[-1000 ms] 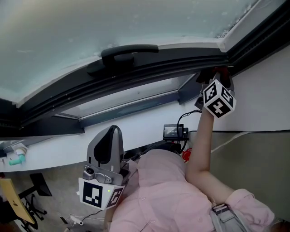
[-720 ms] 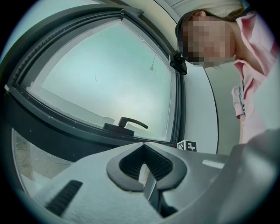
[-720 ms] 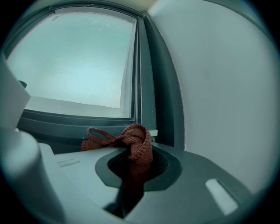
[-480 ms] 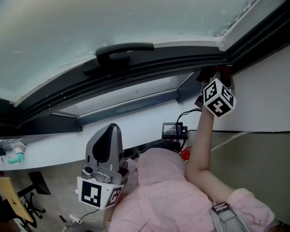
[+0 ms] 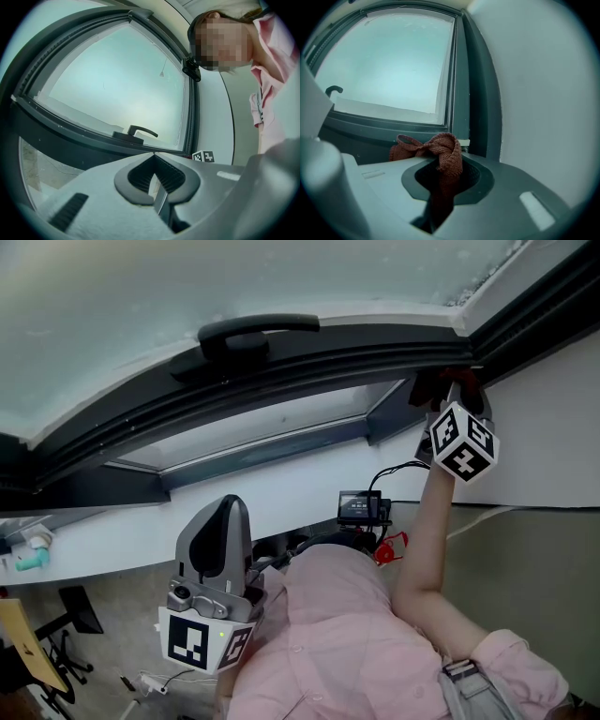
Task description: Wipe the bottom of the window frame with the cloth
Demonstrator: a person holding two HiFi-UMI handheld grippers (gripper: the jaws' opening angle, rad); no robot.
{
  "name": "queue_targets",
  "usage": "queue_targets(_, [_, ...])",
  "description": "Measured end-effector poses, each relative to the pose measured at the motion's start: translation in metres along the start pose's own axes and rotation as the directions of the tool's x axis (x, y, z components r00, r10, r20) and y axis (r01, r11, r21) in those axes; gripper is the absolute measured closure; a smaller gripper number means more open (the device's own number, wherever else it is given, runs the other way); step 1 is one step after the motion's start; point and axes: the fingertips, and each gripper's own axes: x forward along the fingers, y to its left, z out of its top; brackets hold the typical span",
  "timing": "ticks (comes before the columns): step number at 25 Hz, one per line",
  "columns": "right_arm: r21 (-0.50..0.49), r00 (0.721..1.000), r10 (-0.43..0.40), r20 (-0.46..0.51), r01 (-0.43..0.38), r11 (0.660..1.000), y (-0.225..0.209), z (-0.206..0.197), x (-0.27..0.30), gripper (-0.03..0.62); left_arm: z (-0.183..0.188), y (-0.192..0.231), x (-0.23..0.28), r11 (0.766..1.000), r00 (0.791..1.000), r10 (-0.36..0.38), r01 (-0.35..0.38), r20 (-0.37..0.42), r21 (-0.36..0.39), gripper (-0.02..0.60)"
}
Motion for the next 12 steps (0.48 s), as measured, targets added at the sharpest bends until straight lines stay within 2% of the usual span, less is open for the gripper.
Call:
queue_targets(4, [-0.05, 0.998, 0.06, -0.016, -0.06, 0.997, 0.011, -0.001, -0.015, 0.539, -0.001, 0.004, -0.012, 1.0, 1.0, 0.018, -0.018, 0.0, -0.01, 0.58])
queue_targets(9, [-0.125, 0.985, 0.167, -0.048, -0.172, 0.977, 0.035, -0.004, -0.05, 0.539, -0.001, 0.013, -0.029, 0.999, 0.999, 0.042, -0.042, -0.005, -0.02, 0.58])
queue_targets(12, [-0.121, 0.972, 0.224, -0.063, -0.23, 0.966, 0.052, -0.004, -0.073, 0.539, -0.001, 0.018, -0.04, 0.998, 0.999, 0.049, -0.05, -0.014, -0.026, 0.58])
